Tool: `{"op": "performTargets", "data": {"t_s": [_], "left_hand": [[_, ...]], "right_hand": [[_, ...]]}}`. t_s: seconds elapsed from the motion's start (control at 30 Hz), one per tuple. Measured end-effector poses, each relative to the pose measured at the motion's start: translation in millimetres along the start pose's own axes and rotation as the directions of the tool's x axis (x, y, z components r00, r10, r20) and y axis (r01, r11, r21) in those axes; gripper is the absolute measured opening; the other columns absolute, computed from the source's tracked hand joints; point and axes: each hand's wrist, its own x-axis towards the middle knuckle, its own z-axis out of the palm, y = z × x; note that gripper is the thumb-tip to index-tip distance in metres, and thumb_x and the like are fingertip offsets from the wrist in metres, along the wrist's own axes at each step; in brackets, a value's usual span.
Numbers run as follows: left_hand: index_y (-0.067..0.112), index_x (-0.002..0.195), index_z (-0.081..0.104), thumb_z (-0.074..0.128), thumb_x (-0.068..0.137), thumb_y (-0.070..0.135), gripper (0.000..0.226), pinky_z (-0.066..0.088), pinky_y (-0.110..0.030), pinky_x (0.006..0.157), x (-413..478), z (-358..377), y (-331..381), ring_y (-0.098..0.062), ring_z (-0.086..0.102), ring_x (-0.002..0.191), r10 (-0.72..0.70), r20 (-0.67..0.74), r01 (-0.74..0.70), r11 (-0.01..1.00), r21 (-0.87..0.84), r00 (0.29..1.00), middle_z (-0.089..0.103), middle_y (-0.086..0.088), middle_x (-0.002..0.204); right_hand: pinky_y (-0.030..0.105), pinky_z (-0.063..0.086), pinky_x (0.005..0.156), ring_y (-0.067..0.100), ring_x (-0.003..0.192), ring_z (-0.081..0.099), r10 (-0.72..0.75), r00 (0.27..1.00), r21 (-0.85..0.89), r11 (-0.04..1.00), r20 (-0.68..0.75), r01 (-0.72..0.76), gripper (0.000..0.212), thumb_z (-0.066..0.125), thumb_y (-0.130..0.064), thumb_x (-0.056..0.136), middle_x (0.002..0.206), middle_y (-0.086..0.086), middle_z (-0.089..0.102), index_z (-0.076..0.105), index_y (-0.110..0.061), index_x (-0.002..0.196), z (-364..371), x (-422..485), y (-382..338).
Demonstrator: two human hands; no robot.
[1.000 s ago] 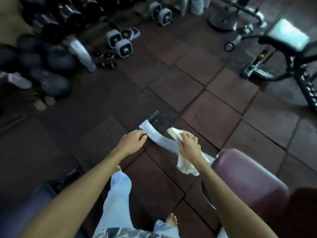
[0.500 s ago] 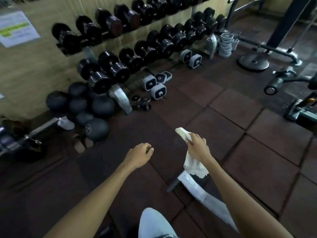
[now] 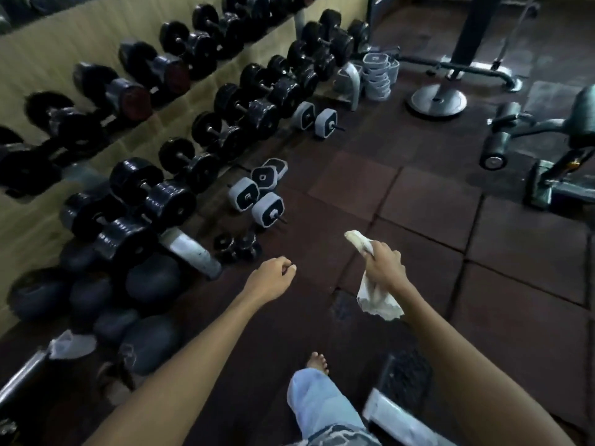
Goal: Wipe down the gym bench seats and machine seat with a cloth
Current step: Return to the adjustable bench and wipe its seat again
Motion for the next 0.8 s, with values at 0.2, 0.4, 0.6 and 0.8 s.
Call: {"op": "performTargets", "data": {"t_s": [0.2, 0.4, 0.6, 0.8], "left_hand": [[0.02, 0.124, 0.056, 0.041, 0.097, 0.044, 0.039, 0.047, -0.039, 0.095, 144, -53, 47, -0.018, 0.057, 0.113, 0.109, 0.076, -0.11, 0.994, 0.001, 0.991, 0.061, 0.003, 0.122], [0.021, 0.124, 0.055, 0.042, 0.096, 0.044, 0.039, 0.047, -0.036, 0.094, 276, -80, 128, -0.02, 0.059, 0.111, 0.267, 0.175, -0.278, 0.959, 0.046, 0.948, 0.062, 0.002, 0.121], [0.02, 0.129, 0.052, 0.045, 0.095, 0.046, 0.043, 0.046, -0.034, 0.094, 423, -95, 236, -0.02, 0.057, 0.113, 0.479, 0.355, -0.541, 0.835, 0.098, 0.803, 0.06, 0.001, 0.121], [0.019, 0.114, 0.059, 0.044, 0.096, 0.044, 0.034, 0.046, -0.034, 0.093, 526, -90, 342, -0.021, 0.058, 0.109, 0.582, 0.469, -0.695, 0.711, 0.102, 0.664, 0.063, 0.0, 0.113]], "right_hand": [[0.054, 0.042, 0.088, 0.03, 0.109, 0.043, 0.139, 0.99, -0.009, 0.99, -0.023, -0.139, 0.019, 0.04, -0.028, 0.099, 0.102, -0.003, 0.05, 0.054, -0.017, 0.106, -39, 99, -15], [0.046, 0.041, 0.08, 0.028, 0.103, 0.045, 0.257, 0.953, 0.052, 0.966, -0.161, -0.252, 0.013, 0.041, -0.025, 0.097, 0.095, -0.007, 0.049, 0.052, -0.018, 0.096, -87, 183, -4], [0.043, 0.04, 0.078, 0.028, 0.104, 0.048, 0.457, 0.835, 0.17, 0.89, -0.308, -0.424, 0.01, 0.043, -0.025, 0.096, 0.103, -0.002, 0.057, 0.051, -0.02, 0.093, -138, 275, 19], [0.046, 0.041, 0.083, 0.03, 0.111, 0.049, 0.669, 0.636, 0.326, 0.743, -0.385, -0.585, 0.024, 0.039, -0.026, 0.095, 0.111, -0.002, 0.06, 0.056, -0.023, 0.112, -184, 332, 36]]}}
